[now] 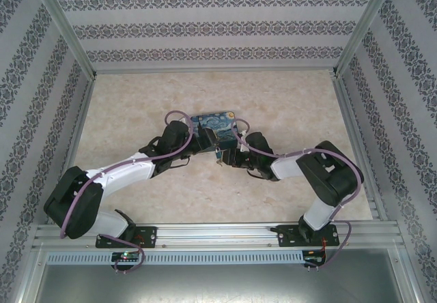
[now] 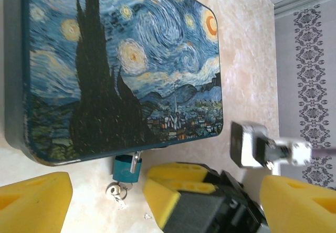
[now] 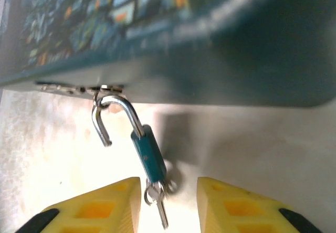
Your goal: Unlock the padlock with the key
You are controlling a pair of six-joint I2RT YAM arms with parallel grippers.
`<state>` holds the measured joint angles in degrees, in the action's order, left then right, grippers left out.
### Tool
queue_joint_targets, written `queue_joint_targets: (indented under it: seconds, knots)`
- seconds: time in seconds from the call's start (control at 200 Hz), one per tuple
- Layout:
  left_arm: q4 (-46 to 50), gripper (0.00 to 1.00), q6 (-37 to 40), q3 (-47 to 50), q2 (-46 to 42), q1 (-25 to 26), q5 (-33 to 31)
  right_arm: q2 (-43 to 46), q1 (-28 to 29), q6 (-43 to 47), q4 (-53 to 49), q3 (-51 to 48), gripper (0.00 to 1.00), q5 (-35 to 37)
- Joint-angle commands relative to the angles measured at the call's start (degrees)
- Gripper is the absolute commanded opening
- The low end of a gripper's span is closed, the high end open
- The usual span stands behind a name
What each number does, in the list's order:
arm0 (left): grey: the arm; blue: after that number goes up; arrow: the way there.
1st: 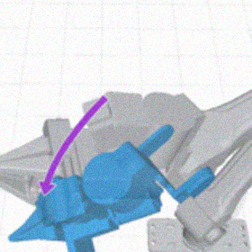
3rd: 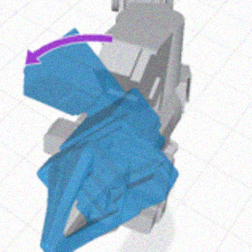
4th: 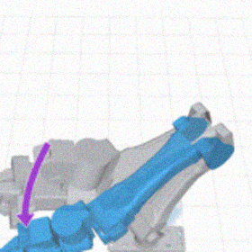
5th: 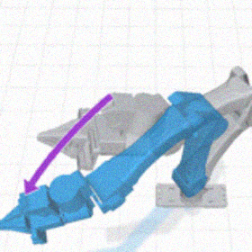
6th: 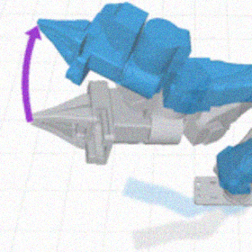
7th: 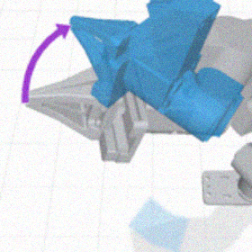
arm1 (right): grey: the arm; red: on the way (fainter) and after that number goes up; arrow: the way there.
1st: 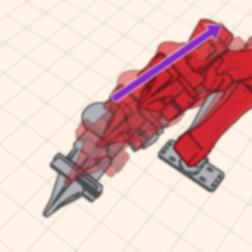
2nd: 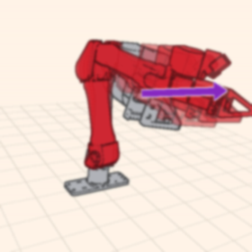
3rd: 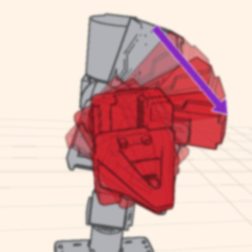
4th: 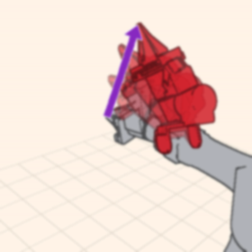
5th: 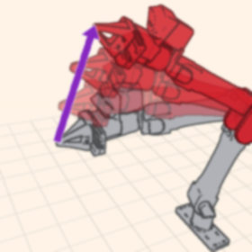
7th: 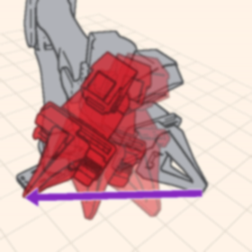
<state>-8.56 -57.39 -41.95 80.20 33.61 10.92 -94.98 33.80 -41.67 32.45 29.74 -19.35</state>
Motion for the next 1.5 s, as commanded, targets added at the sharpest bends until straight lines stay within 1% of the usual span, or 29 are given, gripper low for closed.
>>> queue_joint_targets:
  seconds: [0.0,0.09,0.25,0.52,0.814,1.079,1.209,1.274,1.409,1.499]
  knots:
    - [2.1,0.92,2.8,-1.9,-0.7,-1.3,0.8,4.2,1.7,1.3,2.8,-2.7,0.42,7.5]
    - [2.7,0.92,3.5,-2.3,-0.9,-2.1,1.1,4.9,2.8,2.2,2.9,-3.1,0.47,9.7]
    - [3.9,0.92,4.3,-3.3,-1.1,-4.2,2.5,1.5,3.1,2.9,4.3,-1.1,0.48,9.5]
    - [6.3,0.92,6.0,-4.6,-0.8,-6.7,5.2,-5.3,5.4,2.8,8.6,2.1,0.45,10.7]
    - [5.6,0.92,6.6,-5.5,1.8,-8.5,8.7,-7.7,8.3,1.9,9.7,2.1,0.40,13.4]
    - [4.4,0.92,6.7,-6.6,3.6,-9.4,10.3,-8.3,8.4,1.3,8.9,1.8,0.29,14.2]
    - [4.5,0.92,7.0,-7.3,4.2,-9.7,10.7,-7.9,8.3,1.3,8.4,1.5,0.19,14.3]
    - [4.9,0.92,7.4,-7.9,4.5,-9.7,10.7,-7.9,8.0,1.2,8.4,1.4,0.12,14.2]
    - [7.6,0.92,9.7,-9.5,5.2,-9.6,9.9,-6.9,7.4,0.6,8.3,0.8,0.01,14.0]
    - [10.9,0.92,12.1,-10.9,5.7,-9.6,8.5,-5.8,6.9,0.0,8.0,0.3,0.00,13.7]
